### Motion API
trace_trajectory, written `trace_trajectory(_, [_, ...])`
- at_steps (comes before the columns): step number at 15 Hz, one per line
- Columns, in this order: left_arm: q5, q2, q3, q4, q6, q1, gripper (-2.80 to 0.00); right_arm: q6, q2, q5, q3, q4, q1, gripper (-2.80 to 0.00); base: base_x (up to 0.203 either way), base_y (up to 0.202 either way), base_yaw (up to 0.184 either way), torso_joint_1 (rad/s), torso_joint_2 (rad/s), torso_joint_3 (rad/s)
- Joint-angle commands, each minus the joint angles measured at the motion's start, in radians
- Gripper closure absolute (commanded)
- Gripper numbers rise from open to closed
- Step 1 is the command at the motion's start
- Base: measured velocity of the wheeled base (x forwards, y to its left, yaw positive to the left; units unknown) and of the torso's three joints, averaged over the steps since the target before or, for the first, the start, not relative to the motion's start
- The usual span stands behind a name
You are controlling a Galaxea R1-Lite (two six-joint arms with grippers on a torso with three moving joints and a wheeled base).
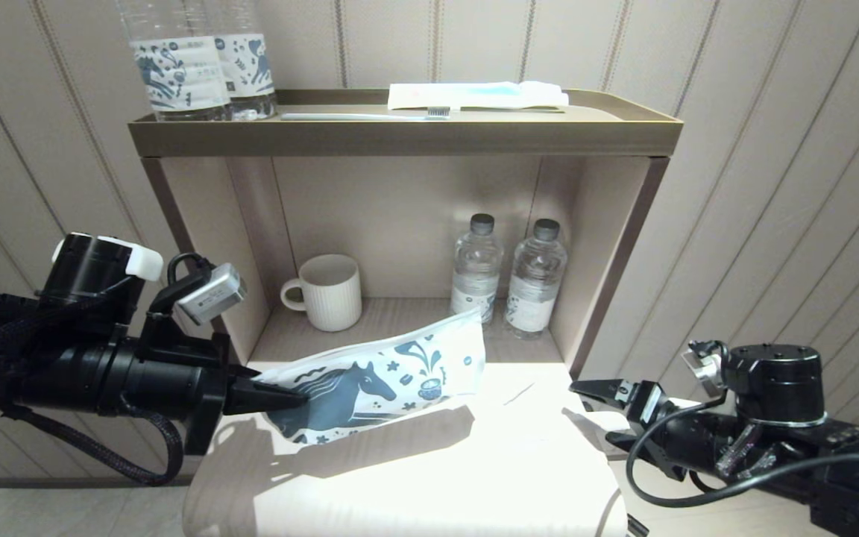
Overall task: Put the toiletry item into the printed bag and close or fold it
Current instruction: Pick up the comb
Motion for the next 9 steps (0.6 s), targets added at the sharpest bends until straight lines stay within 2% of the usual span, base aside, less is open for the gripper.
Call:
trace_trajectory(1, [-0.004, 0.001, 0.000, 0.000, 0.003, 0.000, 0.00, 0.005, 0.016, 0.002, -0.007, -0.006, 0.000, -2.80, 0.000, 0.000, 0.000, 0.000, 0.00, 0.000])
trace_trajectory(9, [-0.004, 0.004, 0.002, 0.000, 0.001, -0.005, 0.00, 0.006, 0.039, 0.002, -0.030, -0.007, -0.006, -2.80, 0.000, 0.000, 0.000, 0.000, 0.00, 0.000])
